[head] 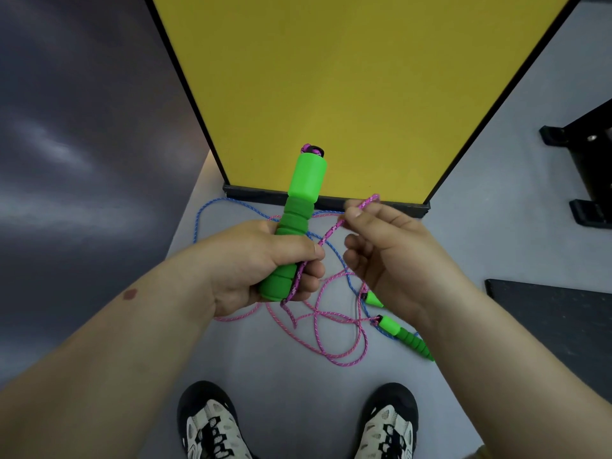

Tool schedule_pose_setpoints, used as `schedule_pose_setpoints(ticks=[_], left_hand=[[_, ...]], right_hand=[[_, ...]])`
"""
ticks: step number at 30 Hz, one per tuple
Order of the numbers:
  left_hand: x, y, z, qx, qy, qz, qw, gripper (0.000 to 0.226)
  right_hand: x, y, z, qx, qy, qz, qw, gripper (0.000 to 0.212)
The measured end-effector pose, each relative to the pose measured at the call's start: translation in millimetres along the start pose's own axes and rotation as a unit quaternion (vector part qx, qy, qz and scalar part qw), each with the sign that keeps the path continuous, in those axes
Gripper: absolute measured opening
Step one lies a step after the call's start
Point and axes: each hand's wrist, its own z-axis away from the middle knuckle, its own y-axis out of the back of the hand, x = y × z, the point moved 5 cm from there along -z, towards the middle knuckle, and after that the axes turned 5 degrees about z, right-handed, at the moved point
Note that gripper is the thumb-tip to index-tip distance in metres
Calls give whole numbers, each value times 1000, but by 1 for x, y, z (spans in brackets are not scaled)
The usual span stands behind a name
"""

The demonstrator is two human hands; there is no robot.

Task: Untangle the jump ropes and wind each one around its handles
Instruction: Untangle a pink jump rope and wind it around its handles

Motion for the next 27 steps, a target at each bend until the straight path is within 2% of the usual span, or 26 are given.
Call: schedule_pose_setpoints(ticks=[3, 5, 12, 15, 18, 22, 25, 27], left_hand=[[0, 0, 0, 1, -1, 1, 1000, 7], [0, 0, 0, 2, -2, 1, 1000, 7], [-1, 0, 0, -4, 3, -2, 1000, 7], [0, -1, 1, -2, 4, -1, 1000, 7], [1, -1, 2, -4, 3, -6, 1000, 8], [1, 0, 2, -3, -2, -7, 1000, 7], [2, 0, 2, -1, -5, -7, 1000, 7], [3, -1, 3, -8, -7, -6, 1000, 7]], right_hand=[[6, -13, 6, -65, -7, 38, 997, 8], [8, -16, 8, -73, -1, 51, 996, 8], [-5, 2, 0, 25, 36, 1, 999, 5], [-10, 12, -2, 74, 41, -32, 996, 13], [-10, 16, -3, 87, 40, -51, 994, 16], [-3, 3, 0, 19, -1, -32, 999, 1], [6, -11, 6, -62, -35, -5, 997, 8], [10, -16, 9, -90, -45, 11, 995, 11]])
